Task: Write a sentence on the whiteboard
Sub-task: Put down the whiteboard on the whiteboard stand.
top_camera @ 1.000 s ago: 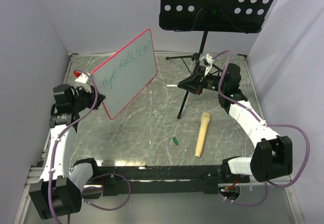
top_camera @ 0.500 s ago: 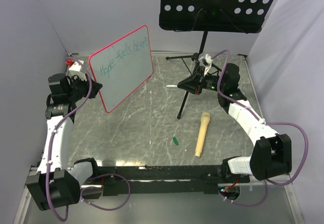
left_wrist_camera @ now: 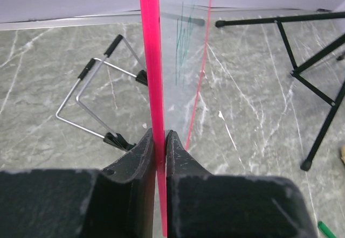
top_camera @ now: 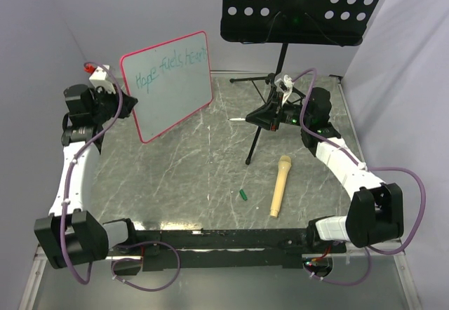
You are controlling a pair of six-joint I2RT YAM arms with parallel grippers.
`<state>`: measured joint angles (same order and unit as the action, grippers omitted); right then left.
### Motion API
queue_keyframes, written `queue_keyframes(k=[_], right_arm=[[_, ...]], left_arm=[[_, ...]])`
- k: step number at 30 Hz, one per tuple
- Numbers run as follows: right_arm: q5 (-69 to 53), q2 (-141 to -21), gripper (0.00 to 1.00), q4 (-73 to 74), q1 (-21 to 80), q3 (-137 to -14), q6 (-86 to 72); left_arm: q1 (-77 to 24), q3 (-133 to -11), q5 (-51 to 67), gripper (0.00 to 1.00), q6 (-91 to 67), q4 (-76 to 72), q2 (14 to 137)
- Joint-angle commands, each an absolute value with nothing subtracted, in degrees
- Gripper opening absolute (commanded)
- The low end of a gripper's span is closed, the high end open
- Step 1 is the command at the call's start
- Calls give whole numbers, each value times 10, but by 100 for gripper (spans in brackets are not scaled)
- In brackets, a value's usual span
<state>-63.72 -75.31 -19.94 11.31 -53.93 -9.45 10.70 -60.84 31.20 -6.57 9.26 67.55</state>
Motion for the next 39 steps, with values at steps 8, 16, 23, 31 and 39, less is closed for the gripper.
queue_keyframes(k=[8,16,23,31,39], right_arm=[[-651,-761,0,-215,109,-541,-83],[-652,-767,0,-214,108,-543,-80],[-652,-774,0,-214,109,-543,-79],[-653,-780,0,-217,109,-544,-79],[-656,-777,0,-221,108,-543,-83]], left_arm=[[123,-679,196,1,-53,-37,734],[148,-631,231,1,-64,-149,724],[164,-631,272,1,-65,-160,747],[204,-540,294,1,-69,-196,698],[238,-454,351,1,-62,-251,676]])
